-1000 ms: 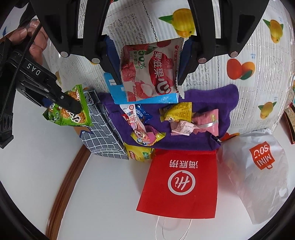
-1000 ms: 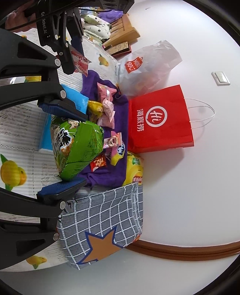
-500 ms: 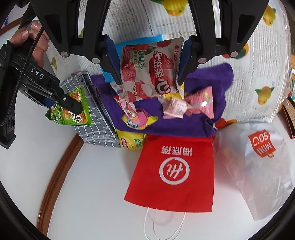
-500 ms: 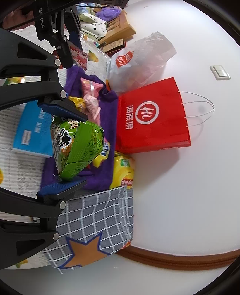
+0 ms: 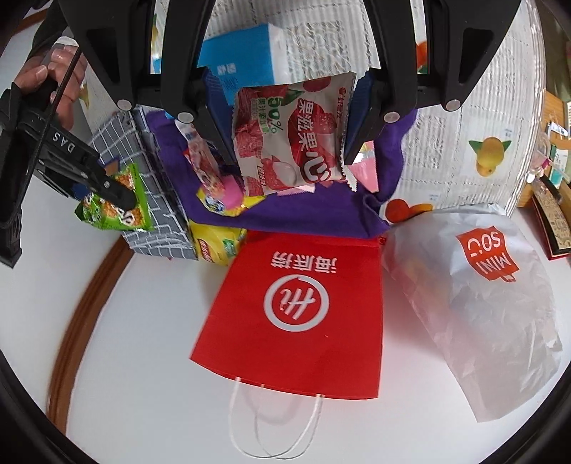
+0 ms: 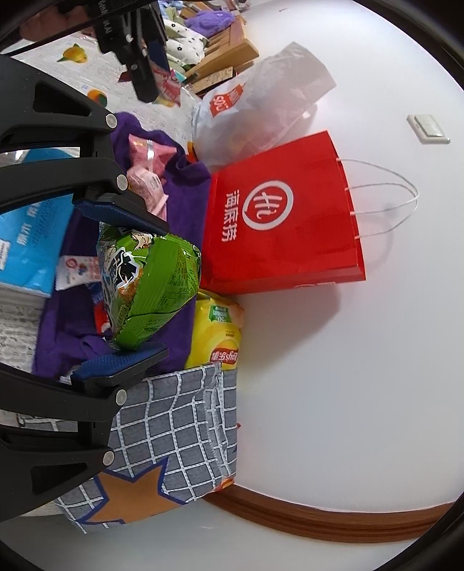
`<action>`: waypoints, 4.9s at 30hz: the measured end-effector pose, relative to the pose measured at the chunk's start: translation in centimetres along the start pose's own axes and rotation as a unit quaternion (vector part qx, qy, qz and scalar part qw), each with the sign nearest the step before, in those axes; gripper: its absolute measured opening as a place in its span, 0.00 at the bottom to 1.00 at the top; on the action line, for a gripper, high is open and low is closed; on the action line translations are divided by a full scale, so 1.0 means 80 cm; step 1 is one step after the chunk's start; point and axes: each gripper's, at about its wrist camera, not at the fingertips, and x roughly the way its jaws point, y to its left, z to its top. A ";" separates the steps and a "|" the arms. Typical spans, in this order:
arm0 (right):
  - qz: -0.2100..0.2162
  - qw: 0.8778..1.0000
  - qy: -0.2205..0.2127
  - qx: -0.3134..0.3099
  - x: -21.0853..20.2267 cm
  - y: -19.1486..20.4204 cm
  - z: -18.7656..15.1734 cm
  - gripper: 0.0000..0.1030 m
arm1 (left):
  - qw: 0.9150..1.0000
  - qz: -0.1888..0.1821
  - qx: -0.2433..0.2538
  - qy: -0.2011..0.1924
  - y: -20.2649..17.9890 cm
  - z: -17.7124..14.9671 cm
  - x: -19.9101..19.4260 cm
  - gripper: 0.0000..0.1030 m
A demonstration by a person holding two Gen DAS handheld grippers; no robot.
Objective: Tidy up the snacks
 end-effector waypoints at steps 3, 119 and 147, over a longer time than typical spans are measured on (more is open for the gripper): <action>-0.004 1.000 0.006 -0.002 0.014 -0.006 0.003 0.59 | 1.000 0.000 -0.004 -0.001 0.004 0.010 0.009 0.53; -0.015 0.997 0.079 0.010 0.043 0.007 -0.017 0.75 | 0.997 -0.006 0.043 0.060 -0.029 0.019 0.074 0.87; -0.080 0.995 0.001 0.052 -0.227 0.042 -0.150 0.95 | 0.996 0.020 0.066 -0.051 -0.095 -0.155 -0.163 0.92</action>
